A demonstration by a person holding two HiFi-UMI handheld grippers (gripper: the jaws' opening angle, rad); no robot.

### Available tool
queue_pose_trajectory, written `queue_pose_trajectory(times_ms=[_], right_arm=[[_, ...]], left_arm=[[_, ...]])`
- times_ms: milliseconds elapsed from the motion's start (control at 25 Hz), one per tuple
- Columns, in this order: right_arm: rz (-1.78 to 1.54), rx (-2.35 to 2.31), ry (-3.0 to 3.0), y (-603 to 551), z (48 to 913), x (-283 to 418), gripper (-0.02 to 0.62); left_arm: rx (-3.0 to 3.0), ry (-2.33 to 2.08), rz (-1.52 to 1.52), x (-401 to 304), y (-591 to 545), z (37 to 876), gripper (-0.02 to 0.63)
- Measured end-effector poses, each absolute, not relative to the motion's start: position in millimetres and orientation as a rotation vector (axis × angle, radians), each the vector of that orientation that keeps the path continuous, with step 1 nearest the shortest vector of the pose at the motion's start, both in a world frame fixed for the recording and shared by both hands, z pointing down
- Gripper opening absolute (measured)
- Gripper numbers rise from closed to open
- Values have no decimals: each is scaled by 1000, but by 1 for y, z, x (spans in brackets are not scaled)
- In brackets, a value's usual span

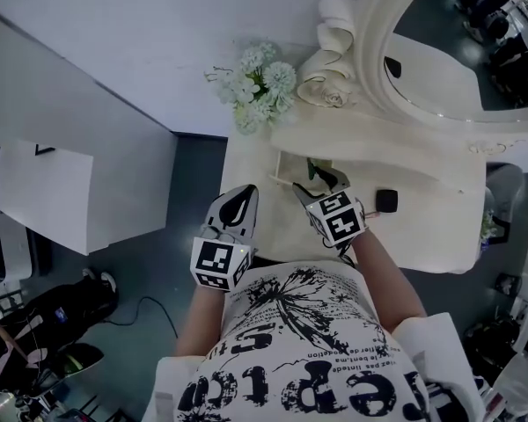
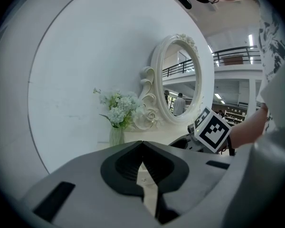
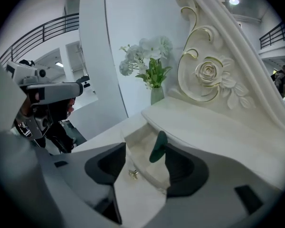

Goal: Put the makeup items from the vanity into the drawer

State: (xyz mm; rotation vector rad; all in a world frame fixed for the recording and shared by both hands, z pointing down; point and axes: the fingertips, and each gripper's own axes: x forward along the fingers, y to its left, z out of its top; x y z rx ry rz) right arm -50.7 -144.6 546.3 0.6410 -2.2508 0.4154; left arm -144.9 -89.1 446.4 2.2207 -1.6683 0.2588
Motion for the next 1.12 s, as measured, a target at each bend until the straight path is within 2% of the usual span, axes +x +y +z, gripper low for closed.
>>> queue_pose_trajectory(times_ms=[520,960,1120], right_arm=[[411,799,-2237,-151,532,-11,253],[570,1224,-1971,-167,558,163,256],[644,1249,-1897,-163,578,197,272]], left_arm=[[2264,-1607,265,-126,-96,444,20],[2427,-1353,316,-29,-135,451,20],[2463,-1285,350,6,-149,455,18]])
